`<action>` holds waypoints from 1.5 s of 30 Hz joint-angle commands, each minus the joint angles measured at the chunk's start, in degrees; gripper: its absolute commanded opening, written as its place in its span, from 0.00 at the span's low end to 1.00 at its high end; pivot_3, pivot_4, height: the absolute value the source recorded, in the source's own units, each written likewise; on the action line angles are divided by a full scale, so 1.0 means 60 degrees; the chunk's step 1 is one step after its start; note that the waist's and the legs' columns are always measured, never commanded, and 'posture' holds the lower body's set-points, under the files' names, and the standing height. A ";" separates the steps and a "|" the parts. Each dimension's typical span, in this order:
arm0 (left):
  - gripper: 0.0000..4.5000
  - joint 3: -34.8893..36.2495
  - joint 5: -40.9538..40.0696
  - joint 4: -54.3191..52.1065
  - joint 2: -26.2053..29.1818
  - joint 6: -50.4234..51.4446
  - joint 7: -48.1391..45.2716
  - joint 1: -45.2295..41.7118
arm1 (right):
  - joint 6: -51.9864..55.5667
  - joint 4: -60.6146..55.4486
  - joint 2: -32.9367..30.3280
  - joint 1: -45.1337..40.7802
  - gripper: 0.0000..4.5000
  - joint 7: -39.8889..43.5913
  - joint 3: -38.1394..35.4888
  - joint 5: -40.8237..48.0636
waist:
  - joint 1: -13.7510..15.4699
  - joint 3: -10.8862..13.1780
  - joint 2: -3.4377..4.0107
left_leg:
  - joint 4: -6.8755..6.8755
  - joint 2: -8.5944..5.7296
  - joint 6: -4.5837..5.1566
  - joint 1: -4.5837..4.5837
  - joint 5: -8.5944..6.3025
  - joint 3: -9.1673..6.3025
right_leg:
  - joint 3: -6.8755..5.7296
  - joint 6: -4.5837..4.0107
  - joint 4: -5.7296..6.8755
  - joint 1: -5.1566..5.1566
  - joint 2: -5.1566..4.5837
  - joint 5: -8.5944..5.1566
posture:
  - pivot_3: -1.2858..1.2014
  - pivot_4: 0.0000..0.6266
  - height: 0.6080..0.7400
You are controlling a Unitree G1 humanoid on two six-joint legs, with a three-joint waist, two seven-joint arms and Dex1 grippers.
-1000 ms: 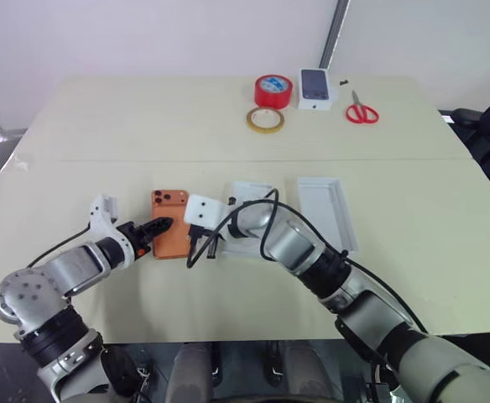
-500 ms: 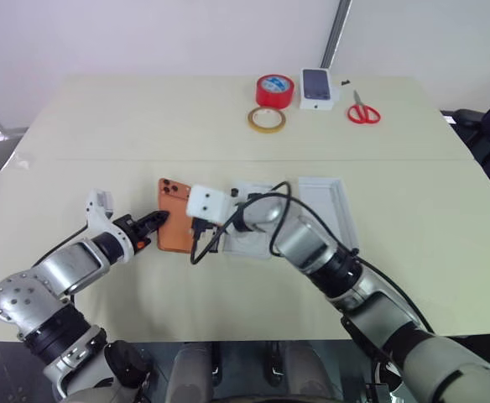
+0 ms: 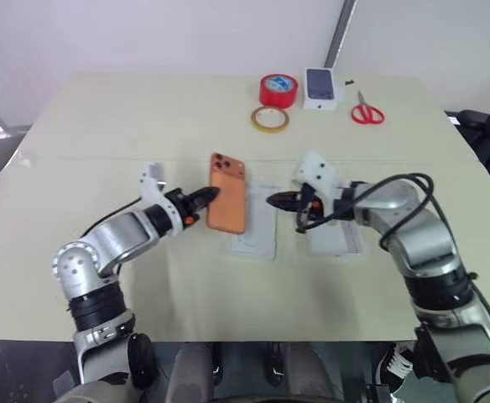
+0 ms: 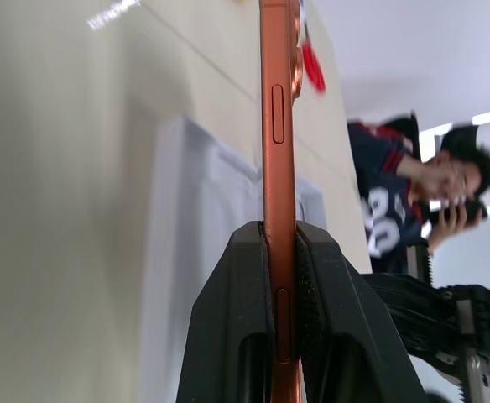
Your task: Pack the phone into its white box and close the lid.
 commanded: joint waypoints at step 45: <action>0.69 -0.3096 0.2667 -0.1456 0.4007 -0.1087 -0.2800 -0.0461 | -0.0422 0.0514 -0.1132 -0.0197 0.00 -0.1051 0.0663 -0.0400 | 0.0107 0.0015 0.0005 | 0.0018 0.0005 0.0008 0.0005 0.0007 -0.0005 | 0.0003 0.0001 -0.0006 0.0008 0.0051 -0.0002 | 0.52 0.24 1.00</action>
